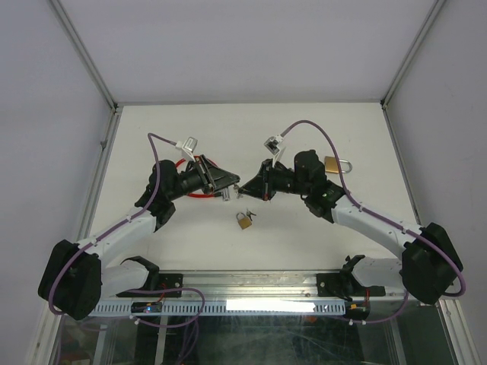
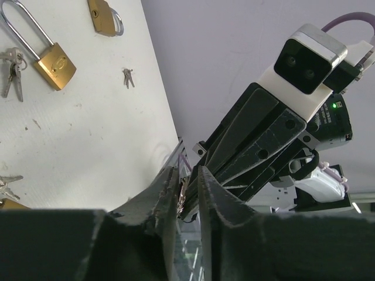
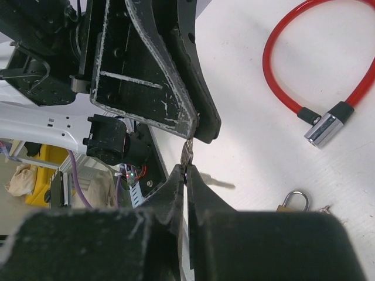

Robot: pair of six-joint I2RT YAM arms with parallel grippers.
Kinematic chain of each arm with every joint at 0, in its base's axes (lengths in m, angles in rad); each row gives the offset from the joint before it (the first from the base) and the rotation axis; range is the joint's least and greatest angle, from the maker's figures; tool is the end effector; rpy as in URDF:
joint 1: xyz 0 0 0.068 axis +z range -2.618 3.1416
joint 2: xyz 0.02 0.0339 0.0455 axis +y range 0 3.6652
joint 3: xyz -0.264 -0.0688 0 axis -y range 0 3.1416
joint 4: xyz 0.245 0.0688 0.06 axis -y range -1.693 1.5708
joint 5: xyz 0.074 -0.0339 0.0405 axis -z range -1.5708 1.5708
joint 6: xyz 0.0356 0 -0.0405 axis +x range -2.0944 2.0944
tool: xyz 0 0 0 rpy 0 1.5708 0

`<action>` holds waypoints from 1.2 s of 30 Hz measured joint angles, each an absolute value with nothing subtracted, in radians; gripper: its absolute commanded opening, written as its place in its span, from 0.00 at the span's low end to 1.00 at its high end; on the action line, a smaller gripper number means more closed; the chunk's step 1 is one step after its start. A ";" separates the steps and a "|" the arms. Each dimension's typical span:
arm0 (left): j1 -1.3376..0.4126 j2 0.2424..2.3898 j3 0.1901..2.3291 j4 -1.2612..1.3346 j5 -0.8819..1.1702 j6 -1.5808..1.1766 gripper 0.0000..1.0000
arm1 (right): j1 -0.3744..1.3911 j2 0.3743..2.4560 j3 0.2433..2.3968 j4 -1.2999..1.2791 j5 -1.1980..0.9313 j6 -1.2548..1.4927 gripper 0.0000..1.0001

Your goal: Unlock with the key

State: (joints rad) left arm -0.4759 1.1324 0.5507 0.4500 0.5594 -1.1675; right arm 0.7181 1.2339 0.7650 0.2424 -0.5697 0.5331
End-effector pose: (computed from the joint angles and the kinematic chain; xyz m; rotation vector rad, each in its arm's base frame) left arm 0.2126 -0.1308 0.2544 -0.1981 1.9895 -1.6234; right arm 0.1980 0.1985 0.2821 -0.6293 1.8899 1.3644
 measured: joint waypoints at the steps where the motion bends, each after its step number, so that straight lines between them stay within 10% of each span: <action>1: -0.476 1.133 0.551 0.450 0.559 -1.167 0.11 | 0.718 1.235 0.765 0.244 -0.572 0.533 0.00; 19: -0.470 1.018 0.569 0.393 0.463 -1.002 0.00 | 0.719 1.189 0.833 0.173 -0.477 0.466 0.86; 24: -0.470 0.967 0.587 0.409 0.407 -0.962 0.00 | 0.719 1.127 0.842 0.204 -0.441 0.438 0.95; 36: -0.470 0.989 0.587 0.608 0.393 -0.997 0.00 | 0.719 1.199 0.865 0.405 -0.465 0.588 0.75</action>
State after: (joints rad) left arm -0.4702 0.9894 0.5865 0.6079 0.3931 -0.9966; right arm 0.7189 1.1988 0.8646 0.4053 -0.4652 0.5884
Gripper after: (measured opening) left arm 0.011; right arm 0.814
